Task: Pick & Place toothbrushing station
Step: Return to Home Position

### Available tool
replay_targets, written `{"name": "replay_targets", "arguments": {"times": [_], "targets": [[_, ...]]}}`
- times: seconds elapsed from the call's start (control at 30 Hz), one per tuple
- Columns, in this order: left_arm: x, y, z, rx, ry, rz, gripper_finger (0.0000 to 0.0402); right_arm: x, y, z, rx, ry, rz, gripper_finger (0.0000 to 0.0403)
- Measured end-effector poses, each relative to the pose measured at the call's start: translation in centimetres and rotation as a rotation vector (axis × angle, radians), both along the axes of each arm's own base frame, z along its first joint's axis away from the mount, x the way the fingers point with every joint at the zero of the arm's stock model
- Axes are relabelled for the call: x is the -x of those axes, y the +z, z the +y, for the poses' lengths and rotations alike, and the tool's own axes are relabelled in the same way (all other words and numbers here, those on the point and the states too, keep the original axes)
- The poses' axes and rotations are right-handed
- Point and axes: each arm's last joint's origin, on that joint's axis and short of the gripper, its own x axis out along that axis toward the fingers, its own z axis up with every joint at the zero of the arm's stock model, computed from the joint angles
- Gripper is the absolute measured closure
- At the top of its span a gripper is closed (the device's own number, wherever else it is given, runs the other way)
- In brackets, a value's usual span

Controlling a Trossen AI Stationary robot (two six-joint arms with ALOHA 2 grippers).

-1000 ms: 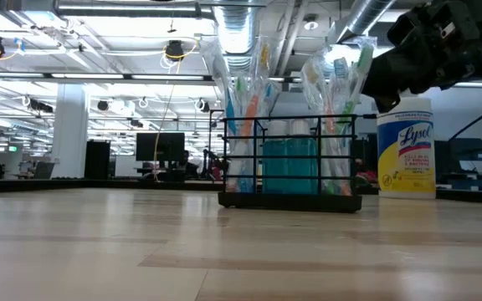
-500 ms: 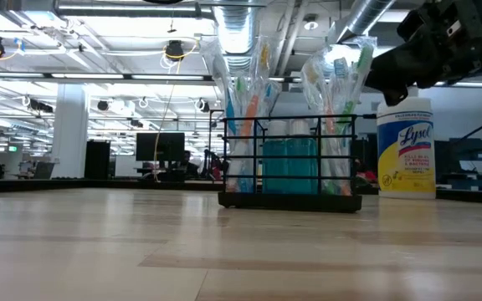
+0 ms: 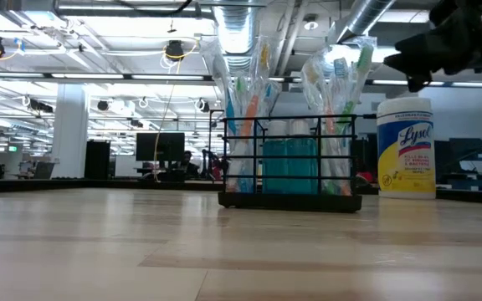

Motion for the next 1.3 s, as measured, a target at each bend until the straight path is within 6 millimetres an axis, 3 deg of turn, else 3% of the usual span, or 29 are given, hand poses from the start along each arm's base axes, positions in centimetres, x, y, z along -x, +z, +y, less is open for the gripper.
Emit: {"name": "replay_targets", "arguments": {"times": [0.2,0.37,0.47,0.87,1.3], "targets": [[5.0,-1.3,2.7,0.149,0.012,-0.042,0.0401,2.9,0.9,-0.1,-0.038,-0.034,-0.05,0.0264],[8.4,-2.7,4.0,0.169,0.024,-0.109,0.0401,3.1,1.5,-0.1,-0.06,-0.032,-0.082,0.027],[9.8,-3.8,4.8,0.182,0.065,-0.136,0.0401,2.7,0.9,-0.1,-0.064,-0.037,-0.017,0.0269],[11.6,-8.2,7.1,0.229,0.219,-0.152,0.0401,2.6,0.9,-0.4,-0.017,-0.111,-0.015,0.0266],[12.9,-7.5,7.3,0.261,0.143,-0.265,0.0401,2.7,0.4,-0.4,-0.047,-0.113,0.037,0.026]]}}
